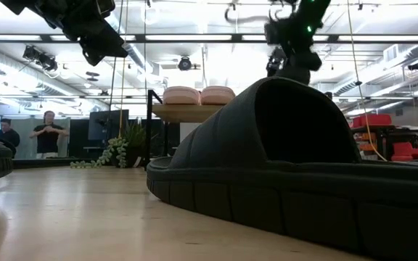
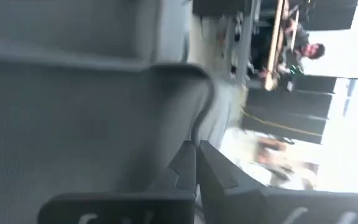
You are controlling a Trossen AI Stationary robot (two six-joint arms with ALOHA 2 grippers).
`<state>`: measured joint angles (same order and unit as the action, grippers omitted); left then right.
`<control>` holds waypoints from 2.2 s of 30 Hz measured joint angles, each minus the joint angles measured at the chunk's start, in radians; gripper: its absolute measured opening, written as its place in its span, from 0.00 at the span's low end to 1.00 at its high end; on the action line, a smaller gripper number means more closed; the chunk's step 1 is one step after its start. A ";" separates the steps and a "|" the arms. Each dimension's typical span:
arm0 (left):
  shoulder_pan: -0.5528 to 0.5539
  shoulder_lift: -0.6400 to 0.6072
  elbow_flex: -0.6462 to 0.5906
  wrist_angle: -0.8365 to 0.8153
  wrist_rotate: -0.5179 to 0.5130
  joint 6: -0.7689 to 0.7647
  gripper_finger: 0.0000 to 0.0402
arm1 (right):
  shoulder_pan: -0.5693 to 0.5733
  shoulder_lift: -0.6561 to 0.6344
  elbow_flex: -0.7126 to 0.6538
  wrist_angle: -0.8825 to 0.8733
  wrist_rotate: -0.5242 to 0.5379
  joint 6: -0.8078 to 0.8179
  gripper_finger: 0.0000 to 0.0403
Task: Pick and place slides into the shelf
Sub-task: Put the right black slide on the shelf
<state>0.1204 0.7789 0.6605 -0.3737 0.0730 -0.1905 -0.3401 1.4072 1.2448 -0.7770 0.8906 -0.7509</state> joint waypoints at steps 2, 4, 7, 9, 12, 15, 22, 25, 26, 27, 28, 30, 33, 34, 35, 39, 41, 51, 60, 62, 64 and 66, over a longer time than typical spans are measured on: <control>0.000 0.000 0.000 -0.005 0.000 0.001 0.38 | -0.006 -0.003 -0.042 -0.005 0.025 -0.033 0.01; 0.000 0.000 0.000 -0.013 0.000 0.004 0.38 | -0.008 -0.015 -0.074 0.003 0.023 -0.045 0.01; 0.000 0.000 0.000 -0.016 0.000 0.004 0.37 | -0.004 -0.022 -0.098 0.008 0.034 -0.070 0.01; 0.000 0.000 0.000 -0.016 0.000 0.004 0.36 | 0.000 -0.030 -0.098 0.038 0.051 -0.086 0.01; 0.000 0.000 0.000 -0.016 0.000 0.004 0.35 | 0.002 -0.061 -0.096 0.136 0.051 -0.142 0.01; 0.000 0.000 0.000 -0.016 0.000 0.004 0.35 | 0.001 -0.093 -0.096 0.187 0.053 -0.227 0.01; 0.000 0.000 0.000 -0.017 0.000 -0.001 0.37 | -0.006 -0.182 -0.096 0.124 0.039 -0.287 0.01; 0.000 0.000 0.000 -0.016 0.000 -0.001 0.38 | -0.006 -0.209 -0.094 0.065 -0.006 -0.294 0.01; 0.000 0.000 0.000 -0.016 0.000 -0.001 0.38 | -0.006 -0.212 -0.094 0.047 -0.027 -0.300 0.01; 0.000 0.000 0.000 -0.016 0.000 -0.001 0.38 | -0.006 -0.213 -0.094 0.025 -0.056 -0.317 0.01; 0.000 0.000 0.000 -0.016 0.000 -0.001 0.38 | -0.006 -0.211 -0.094 0.009 -0.088 -0.343 0.01; 0.000 0.000 0.000 -0.016 0.000 -0.001 0.37 | -0.007 -0.201 -0.094 0.012 -0.128 -0.388 0.01; 0.000 0.000 0.000 -0.016 0.000 -0.008 0.36 | -0.022 -0.161 -0.094 0.016 -0.135 -0.429 0.01; 0.000 0.000 0.000 -0.016 0.000 -0.008 0.35 | -0.029 -0.144 -0.094 0.014 -0.128 -0.431 0.01; 0.000 0.000 0.000 -0.016 0.000 -0.008 0.35 | -0.035 -0.128 -0.094 0.014 -0.115 -0.432 0.01; 0.000 0.000 0.000 -0.016 0.000 -0.007 0.34 | -0.047 -0.065 -0.094 0.024 -0.034 -0.460 0.01; 0.000 0.000 0.000 -0.016 0.000 -0.007 0.34 | -0.052 -0.037 -0.094 0.039 -0.032 -0.476 0.01; 0.000 0.000 0.000 -0.016 0.000 0.005 0.38 | -0.057 0.032 -0.094 0.188 -0.071 -0.591 0.01; 0.000 0.000 0.000 -0.020 0.000 0.006 0.37 | -0.061 0.028 -0.094 0.231 -0.164 -0.578 0.01; 0.000 0.000 0.000 -0.020 0.000 0.006 0.37 | -0.067 0.028 -0.094 0.231 -0.197 -0.553 0.02; 0.000 0.000 0.000 -0.020 0.000 0.005 0.36 | -0.068 0.028 -0.094 0.230 -0.212 -0.512 0.04; 0.000 0.000 0.000 -0.020 0.000 0.004 0.35 | -0.075 0.029 -0.094 0.229 -0.227 -0.463 0.07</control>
<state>0.1207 0.7792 0.6605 -0.3940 0.0727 -0.1865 -0.4155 1.4361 1.1511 -0.5476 0.6638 -1.2141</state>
